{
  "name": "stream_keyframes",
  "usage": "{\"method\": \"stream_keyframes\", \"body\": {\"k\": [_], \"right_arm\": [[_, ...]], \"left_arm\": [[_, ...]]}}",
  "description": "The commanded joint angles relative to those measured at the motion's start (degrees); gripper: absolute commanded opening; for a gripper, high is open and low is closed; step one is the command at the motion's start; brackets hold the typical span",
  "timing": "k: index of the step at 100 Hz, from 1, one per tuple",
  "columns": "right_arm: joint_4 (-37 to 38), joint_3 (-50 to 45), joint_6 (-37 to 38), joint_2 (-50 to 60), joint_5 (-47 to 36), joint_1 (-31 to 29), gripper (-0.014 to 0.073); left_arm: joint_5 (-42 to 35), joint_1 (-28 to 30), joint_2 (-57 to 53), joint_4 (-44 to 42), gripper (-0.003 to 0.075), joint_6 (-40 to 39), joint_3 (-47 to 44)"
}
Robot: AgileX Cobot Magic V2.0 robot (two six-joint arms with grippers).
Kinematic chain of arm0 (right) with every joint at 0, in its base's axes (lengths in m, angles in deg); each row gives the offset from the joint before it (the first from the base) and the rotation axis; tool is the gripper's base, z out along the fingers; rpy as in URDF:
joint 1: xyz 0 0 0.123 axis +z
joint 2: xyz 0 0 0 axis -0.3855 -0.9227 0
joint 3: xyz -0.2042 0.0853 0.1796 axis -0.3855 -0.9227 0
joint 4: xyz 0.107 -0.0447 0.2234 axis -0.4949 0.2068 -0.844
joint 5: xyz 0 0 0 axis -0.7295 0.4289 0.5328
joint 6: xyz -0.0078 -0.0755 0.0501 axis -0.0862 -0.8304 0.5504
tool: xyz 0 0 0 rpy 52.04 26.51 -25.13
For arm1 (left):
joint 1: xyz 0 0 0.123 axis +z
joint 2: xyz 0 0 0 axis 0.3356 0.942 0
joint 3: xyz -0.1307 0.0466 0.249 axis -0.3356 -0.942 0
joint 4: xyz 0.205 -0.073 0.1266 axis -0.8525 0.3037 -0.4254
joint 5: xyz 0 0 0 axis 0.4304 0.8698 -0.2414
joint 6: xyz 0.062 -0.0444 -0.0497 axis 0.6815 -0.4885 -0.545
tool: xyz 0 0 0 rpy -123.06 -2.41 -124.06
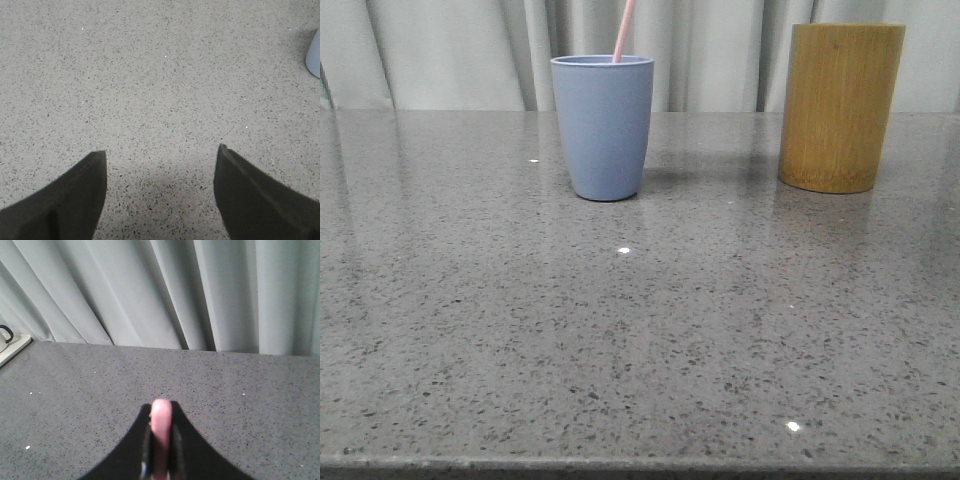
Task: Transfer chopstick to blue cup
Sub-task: 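Lower the chopstick into the blue cup and open the right gripper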
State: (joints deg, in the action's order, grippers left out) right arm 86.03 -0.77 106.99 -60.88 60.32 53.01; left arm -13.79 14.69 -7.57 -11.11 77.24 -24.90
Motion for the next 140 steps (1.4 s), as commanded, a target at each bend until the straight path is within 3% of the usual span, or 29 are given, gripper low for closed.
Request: {"method": "stream_keyframes", "body": {"k": [1,7,22,31,61,79,112,140], "right_arm": [[0.7,2.0,-0.5,2.7,-4.8,0.1,0.0051],[0.7,2.0,-0.5,2.7,-4.7,0.1,0.0149],[0.8,2.0,-0.5,2.7,-4.5,0.1,0.0489],[1.2,2.0,-0.5,2.7,-3.8,0.1,0.0597],[11.0,1.9,-0.5,7.4,9.1,-1.7,0.0601],[13.2,-0.6,-0.5,12.9,11.5,-5.0,0.0601],[15.4,-17.8,-0.5,28.6,18.3,-15.1,0.0601],[17.7,-31.0,-0.5,43.3,31.0,-16.5,0.0601]], "left_arm": [[-3.8,0.2,-0.3,0.6,0.0450,-0.5,1.4],[-3.8,0.2,-0.3,0.6,0.0450,-0.5,1.4],[-3.8,0.2,-0.3,0.6,0.0450,-0.5,1.4],[-3.8,0.2,-0.3,0.6,0.0450,-0.5,1.4],[-3.8,0.2,-0.3,0.6,0.0450,-0.5,1.4],[-3.7,0.2,-0.3,0.6,0.0450,-0.5,1.4],[-2.4,0.2,-0.3,0.6,0.0449,-0.5,1.4],[-2.4,0.2,-0.3,0.6,0.0449,-0.5,1.4]]}}
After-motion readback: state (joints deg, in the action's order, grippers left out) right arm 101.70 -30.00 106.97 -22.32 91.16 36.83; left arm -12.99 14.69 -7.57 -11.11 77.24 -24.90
